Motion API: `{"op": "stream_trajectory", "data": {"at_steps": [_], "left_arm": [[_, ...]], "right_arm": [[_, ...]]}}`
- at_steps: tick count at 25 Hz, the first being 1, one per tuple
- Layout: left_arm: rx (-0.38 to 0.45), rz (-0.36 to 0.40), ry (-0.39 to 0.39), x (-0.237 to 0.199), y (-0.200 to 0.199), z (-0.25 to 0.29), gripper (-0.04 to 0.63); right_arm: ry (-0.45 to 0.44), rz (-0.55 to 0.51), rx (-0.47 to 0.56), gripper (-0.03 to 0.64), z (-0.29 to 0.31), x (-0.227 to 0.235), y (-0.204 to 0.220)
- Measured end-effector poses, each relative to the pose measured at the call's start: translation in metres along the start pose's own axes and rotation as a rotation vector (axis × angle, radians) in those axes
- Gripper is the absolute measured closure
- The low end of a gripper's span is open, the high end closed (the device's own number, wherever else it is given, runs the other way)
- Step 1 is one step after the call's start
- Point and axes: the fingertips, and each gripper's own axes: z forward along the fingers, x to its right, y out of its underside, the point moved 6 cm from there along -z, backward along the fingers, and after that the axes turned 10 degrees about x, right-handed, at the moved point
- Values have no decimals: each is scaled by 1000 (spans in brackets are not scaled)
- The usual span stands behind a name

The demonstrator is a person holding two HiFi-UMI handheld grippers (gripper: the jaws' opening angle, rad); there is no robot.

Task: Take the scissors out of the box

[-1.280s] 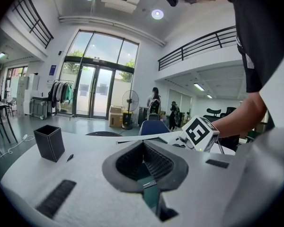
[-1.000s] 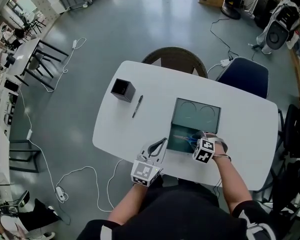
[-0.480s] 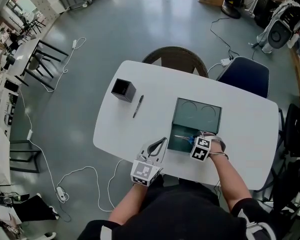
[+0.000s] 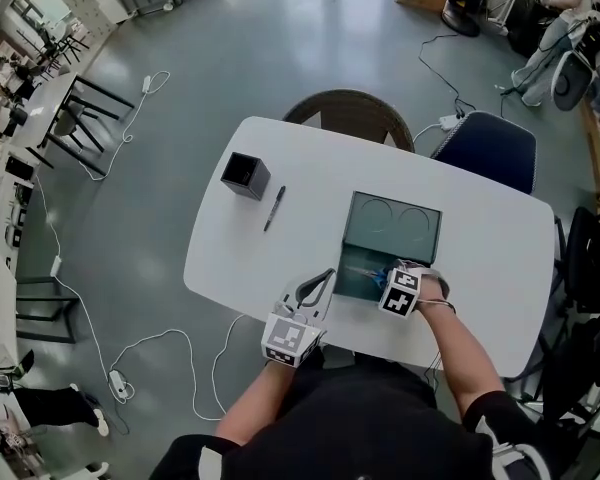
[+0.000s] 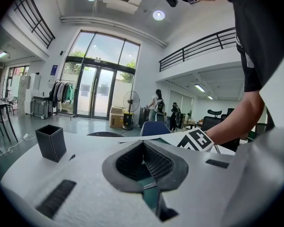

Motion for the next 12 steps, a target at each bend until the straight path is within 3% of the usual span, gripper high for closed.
{"op": "stream_trajectory", "data": {"at_steps": [12], "left_arm": [[5, -3, 26, 3, 4, -11, 583]], "right_arm": [[144, 8, 92, 526, -38, -14, -11]]}}
